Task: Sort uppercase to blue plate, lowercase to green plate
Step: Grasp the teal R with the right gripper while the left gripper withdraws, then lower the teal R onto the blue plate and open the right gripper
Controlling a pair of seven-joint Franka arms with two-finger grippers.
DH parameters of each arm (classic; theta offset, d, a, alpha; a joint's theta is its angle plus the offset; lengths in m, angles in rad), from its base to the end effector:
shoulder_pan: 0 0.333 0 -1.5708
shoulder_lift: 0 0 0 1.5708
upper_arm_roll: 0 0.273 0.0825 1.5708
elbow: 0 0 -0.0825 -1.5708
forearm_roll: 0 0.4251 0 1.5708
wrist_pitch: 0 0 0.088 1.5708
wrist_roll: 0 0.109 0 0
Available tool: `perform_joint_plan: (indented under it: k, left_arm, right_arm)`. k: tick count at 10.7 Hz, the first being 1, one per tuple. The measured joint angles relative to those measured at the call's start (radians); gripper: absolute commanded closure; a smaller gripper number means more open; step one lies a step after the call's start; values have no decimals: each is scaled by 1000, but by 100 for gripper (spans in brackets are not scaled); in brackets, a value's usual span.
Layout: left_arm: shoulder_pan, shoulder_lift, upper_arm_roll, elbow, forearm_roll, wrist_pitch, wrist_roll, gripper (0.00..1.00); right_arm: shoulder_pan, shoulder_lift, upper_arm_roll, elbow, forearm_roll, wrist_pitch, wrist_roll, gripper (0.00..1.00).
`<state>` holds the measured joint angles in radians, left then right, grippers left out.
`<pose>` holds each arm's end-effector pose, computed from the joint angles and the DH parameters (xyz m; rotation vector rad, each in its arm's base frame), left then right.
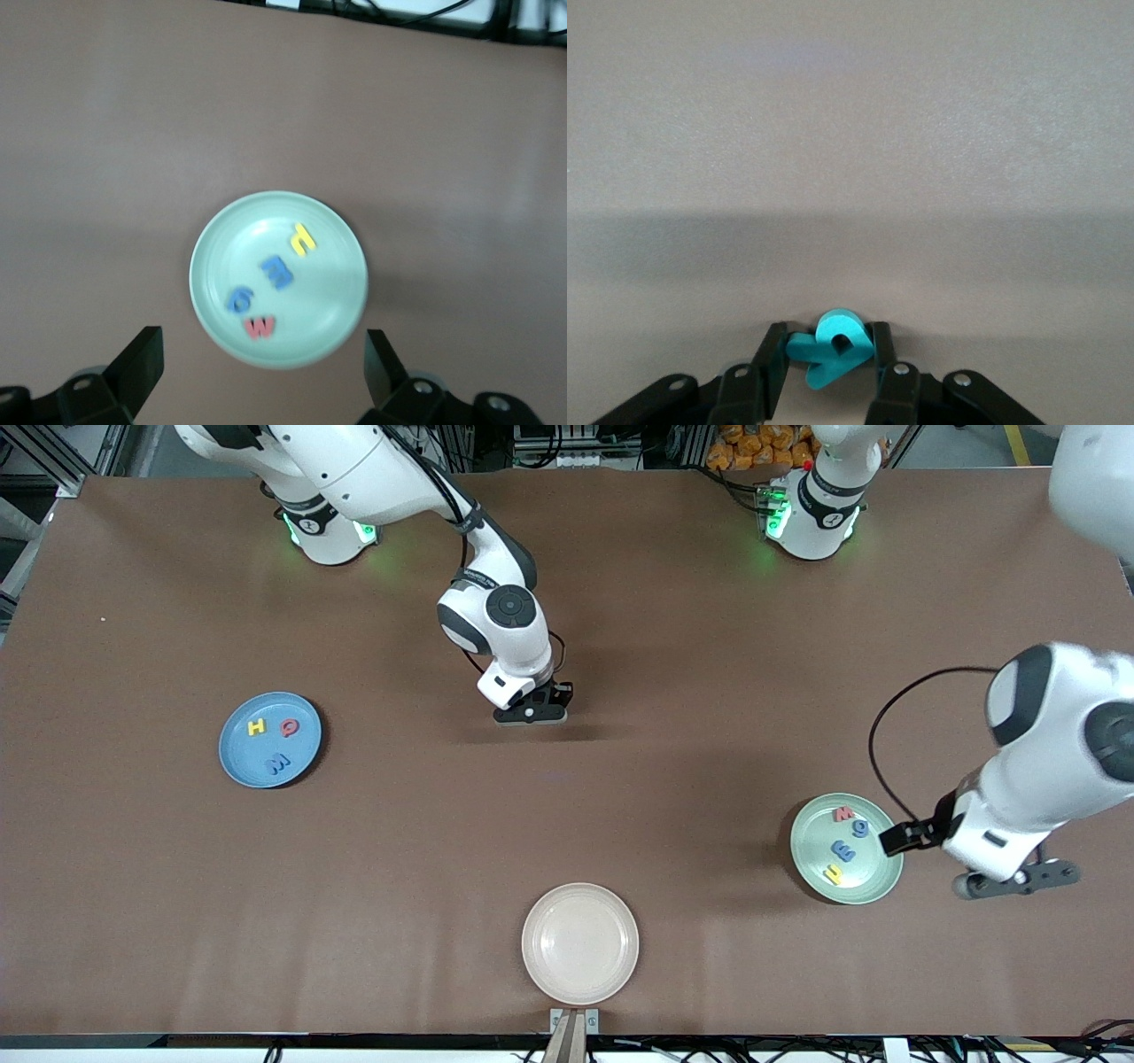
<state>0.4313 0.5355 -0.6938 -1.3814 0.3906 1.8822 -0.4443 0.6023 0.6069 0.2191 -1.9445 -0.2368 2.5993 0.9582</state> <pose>0.7163 -0.0771 0.4153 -3.1131 -0.2534 -0.1520 0.4190 0.4634 0.1073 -3.0890 -0.0310 -0.0758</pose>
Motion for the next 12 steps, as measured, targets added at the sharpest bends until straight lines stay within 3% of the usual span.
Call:
perform_joint_plan:
  k: [4, 5, 7, 12]
  left_arm:
    - [-11, -221, 91, 1, -86, -128, 111, 0]
    - [-60, -256, 161, -1, -111, -135, 116, 0]
    - [-227, -284, 376, -5, -201, -136, 122, 0]
    - [-322, -385, 563, -6, -316, -274, 191, 0]
  right_arm:
    - [-6, 3, -10, 12, -27, -1, -4, 63]
    - [-24, 2, -18, 19, -44, -2, -30, 63]
    - [-109, -4, -23, 36, -46, -37, -166, 63]
    - [-327, -100, -27, 31, -47, -225, -593, 63]
